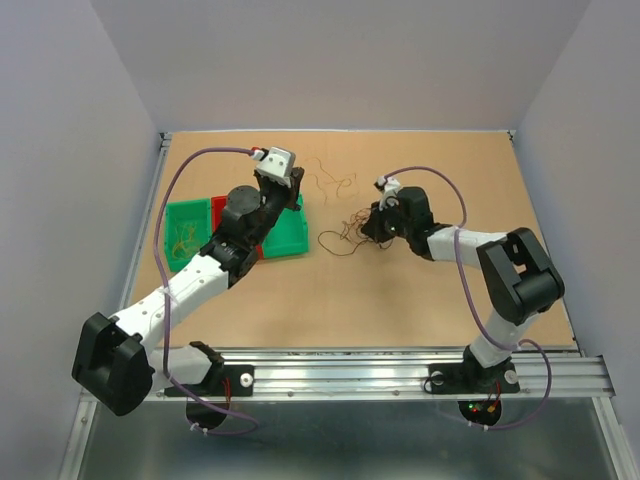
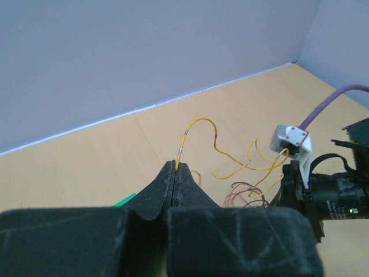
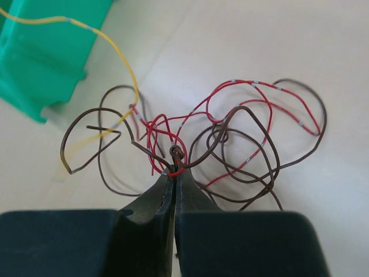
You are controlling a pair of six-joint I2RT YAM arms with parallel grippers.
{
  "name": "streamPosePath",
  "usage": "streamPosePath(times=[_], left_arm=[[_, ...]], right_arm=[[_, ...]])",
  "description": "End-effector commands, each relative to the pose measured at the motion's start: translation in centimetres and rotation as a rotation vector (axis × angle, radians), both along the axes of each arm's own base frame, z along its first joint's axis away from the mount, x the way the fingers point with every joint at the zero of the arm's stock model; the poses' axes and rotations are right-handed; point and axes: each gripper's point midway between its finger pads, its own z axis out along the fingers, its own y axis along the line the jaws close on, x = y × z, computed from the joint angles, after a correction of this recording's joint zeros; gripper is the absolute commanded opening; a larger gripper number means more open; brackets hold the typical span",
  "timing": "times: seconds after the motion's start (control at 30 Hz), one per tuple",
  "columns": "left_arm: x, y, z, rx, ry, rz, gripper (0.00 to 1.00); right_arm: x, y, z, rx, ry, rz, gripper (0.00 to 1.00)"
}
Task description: Untangle the cables
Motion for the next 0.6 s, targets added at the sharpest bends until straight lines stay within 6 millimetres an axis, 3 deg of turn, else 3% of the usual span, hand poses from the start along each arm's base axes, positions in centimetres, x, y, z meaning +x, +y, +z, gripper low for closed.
streamPosePath(times=[0.0,0.1,0.13,0.2,0.4,0.57], left_arm=[[-0.4,2.0,4.9,-0.132,-0.101,0.052,0.00],[-0.5,2.6,5.3,-0.147,-0.109,0.067,0.00],[-0.5,2.6,5.2,-0.145,-0.109,0.066,0.00],[-0.6,2.4,5.3,-0.143,-0.113,0.049,0.00],[-0.2,2.5,4.9,-0.137,-0.106,0.065,0.00],[-0.4,2.3,5.1,-0.125,-0.117,0.051,0.00]], right_arm=[[4.4,-8.2,2.0,-0.040,-0.050,-0.434,0.01],[4.8,-12.6,1.4,-0.060,-0.021,-0.623,0.01],[5.1,-14.9,1.3,-0.072,-0.024,-0.702,0.01],[5.1,-16.4,1.1,-0.069,-0.013,-0.756,0.01],[5.2,-15.9,1.7,-0.042,-0.018,-0.734,0.01],[4.5,-13.5,2.5,0.009,-0.042,-0.572,0.09]])
